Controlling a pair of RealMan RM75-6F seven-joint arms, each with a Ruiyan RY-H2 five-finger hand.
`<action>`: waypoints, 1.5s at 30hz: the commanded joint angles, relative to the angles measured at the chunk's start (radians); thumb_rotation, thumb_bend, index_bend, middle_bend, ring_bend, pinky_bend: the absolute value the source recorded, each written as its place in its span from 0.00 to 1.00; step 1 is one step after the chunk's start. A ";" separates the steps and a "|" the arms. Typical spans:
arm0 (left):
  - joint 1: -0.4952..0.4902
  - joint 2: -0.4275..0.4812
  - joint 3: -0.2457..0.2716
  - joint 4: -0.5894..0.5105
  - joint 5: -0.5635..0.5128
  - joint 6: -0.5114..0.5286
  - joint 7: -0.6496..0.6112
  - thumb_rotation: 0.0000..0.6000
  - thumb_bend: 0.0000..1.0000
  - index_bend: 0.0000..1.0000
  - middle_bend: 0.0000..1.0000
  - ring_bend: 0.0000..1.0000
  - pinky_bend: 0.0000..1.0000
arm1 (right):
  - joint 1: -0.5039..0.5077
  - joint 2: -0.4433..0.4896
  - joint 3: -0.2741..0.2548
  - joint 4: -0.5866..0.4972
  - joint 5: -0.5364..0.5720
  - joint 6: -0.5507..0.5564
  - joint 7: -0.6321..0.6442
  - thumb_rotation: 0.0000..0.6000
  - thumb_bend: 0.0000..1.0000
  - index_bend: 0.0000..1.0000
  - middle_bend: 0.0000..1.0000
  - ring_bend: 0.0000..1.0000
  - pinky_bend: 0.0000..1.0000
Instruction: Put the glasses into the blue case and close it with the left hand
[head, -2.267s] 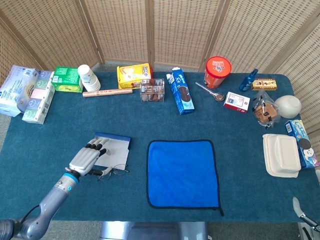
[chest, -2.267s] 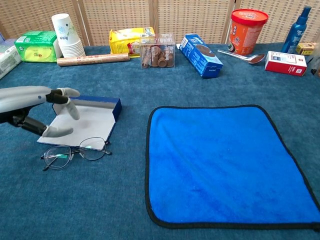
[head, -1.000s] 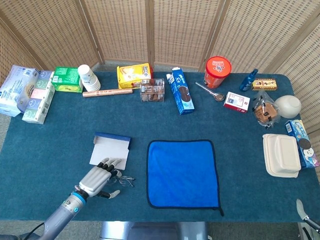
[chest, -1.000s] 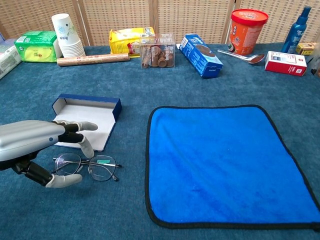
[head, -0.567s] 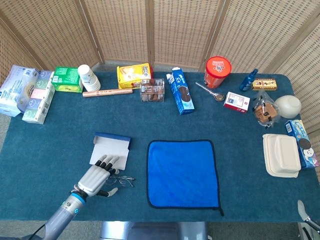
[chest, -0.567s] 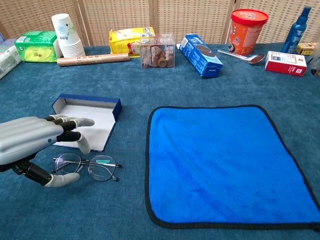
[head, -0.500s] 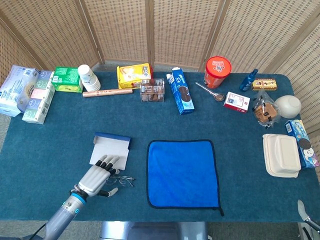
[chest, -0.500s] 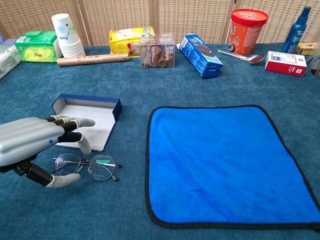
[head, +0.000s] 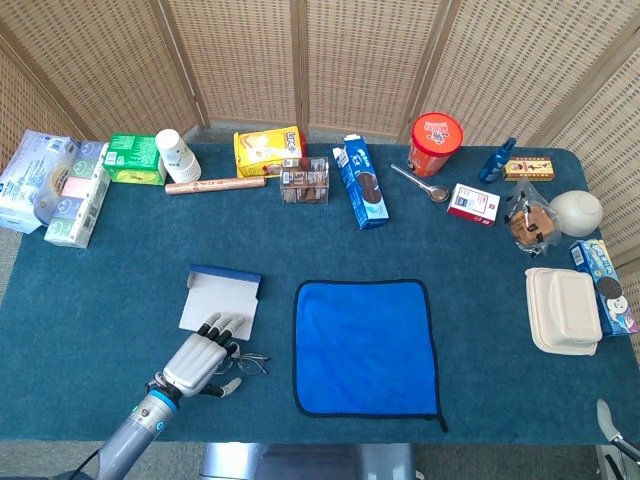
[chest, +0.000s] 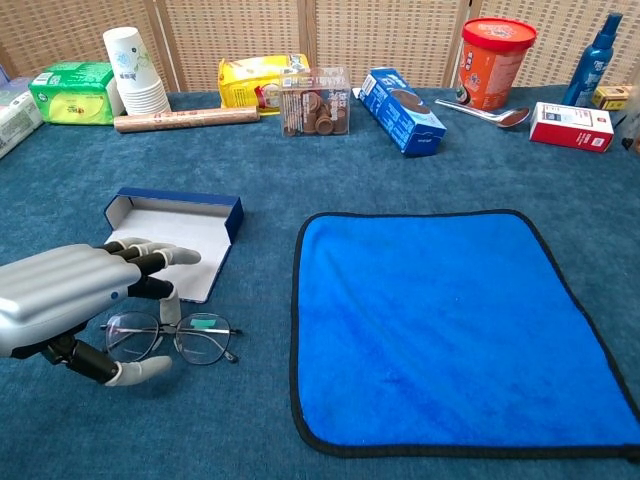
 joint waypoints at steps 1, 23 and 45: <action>0.001 -0.001 -0.001 0.001 0.002 -0.002 0.003 0.53 0.30 0.42 0.06 0.00 0.01 | 0.000 0.000 0.000 0.000 -0.001 0.001 0.003 0.67 0.33 0.09 0.13 0.00 0.08; 0.010 0.004 -0.006 -0.014 -0.023 -0.010 0.106 0.67 0.39 0.45 0.06 0.00 0.01 | -0.001 0.008 -0.001 -0.007 -0.016 0.014 0.017 0.67 0.33 0.08 0.13 0.00 0.09; 0.021 -0.012 -0.033 -0.022 -0.087 0.019 0.202 0.94 0.41 0.51 0.11 0.00 0.02 | -0.003 0.010 -0.001 -0.006 -0.020 0.023 0.035 0.67 0.33 0.07 0.13 0.00 0.10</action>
